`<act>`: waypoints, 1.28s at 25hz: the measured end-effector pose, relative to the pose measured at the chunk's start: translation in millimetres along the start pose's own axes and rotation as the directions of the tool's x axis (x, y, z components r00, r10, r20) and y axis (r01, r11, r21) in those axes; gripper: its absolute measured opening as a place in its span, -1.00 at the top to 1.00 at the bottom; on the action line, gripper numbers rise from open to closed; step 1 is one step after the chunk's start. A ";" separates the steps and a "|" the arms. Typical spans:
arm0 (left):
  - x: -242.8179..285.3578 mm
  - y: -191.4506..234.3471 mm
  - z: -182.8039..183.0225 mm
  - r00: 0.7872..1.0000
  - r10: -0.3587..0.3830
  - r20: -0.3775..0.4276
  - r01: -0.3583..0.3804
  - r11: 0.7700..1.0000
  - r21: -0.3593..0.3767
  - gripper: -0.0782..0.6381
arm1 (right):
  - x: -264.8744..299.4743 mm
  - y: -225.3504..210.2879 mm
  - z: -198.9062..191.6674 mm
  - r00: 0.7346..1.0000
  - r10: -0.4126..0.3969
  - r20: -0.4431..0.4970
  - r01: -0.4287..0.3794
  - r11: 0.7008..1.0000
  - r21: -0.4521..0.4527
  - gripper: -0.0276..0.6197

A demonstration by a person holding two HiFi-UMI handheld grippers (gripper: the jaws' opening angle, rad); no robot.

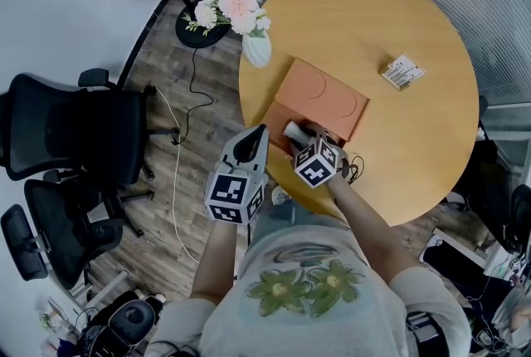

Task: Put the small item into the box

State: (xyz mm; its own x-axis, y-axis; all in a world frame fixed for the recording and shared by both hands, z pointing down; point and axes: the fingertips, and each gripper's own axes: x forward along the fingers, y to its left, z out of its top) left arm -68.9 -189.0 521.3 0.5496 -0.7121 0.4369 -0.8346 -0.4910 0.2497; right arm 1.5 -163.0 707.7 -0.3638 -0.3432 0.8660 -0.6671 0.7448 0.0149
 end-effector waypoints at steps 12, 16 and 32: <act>-12.7 -7.8 11.1 0.999 0.000 0.035 0.000 1.000 0.010 0.78 | -43.7 -1.2 37.5 0.989 -0.026 0.145 0.017 0.998 0.066 0.27; -18.1 -11.2 16.0 0.999 0.000 0.050 -0.001 1.000 0.015 0.78 | -64.6 -1.1 52.5 0.978 -0.036 0.205 0.019 0.996 0.082 0.27; -34.5 -24.5 36.0 0.995 -0.009 0.102 0.005 0.999 0.041 0.78 | -161.5 -8.5 98.7 0.872 -0.112 0.477 0.004 0.975 0.222 0.74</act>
State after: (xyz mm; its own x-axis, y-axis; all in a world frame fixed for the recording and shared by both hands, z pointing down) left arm -66.1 -170.4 469.0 0.5583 -0.7548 0.3445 -0.8296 -0.5148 0.2163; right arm 1.8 -170.4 518.4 -0.5523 -0.6554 0.5152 -0.7962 0.5978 -0.0930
